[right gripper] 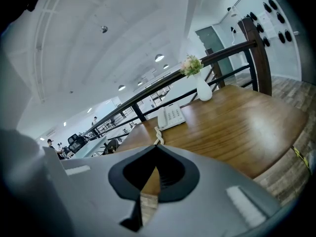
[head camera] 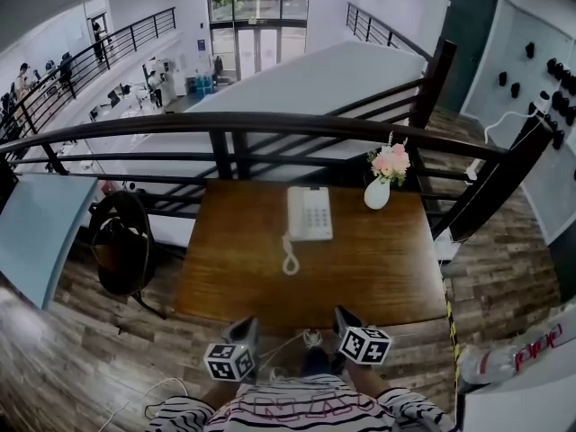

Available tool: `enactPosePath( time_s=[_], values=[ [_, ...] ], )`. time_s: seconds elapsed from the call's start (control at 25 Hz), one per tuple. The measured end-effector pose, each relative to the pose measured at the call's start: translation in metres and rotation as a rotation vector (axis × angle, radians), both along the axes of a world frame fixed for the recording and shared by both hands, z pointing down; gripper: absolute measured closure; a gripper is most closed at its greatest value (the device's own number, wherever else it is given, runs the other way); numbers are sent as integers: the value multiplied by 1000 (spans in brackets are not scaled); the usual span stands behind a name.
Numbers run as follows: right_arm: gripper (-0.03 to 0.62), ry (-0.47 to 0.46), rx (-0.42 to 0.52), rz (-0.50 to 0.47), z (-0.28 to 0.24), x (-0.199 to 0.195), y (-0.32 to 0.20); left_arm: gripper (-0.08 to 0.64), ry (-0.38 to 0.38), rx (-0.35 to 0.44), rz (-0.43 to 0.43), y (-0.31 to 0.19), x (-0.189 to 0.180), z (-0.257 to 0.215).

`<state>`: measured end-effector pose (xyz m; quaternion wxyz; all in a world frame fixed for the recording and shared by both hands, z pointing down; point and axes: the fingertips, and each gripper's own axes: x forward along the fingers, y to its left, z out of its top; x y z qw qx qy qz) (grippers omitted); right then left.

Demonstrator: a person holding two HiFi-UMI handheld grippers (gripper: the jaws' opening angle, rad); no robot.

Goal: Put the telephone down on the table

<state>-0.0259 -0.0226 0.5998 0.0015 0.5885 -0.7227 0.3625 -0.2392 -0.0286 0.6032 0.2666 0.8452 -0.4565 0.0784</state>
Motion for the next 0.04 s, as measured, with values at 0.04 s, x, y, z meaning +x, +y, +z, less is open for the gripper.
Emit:
enactPosePath(
  time_s=[0.04],
  values=[
    [593,0,1,0,-1,-1,-1,558,2,0,0,-1,0,-1]
  ],
)
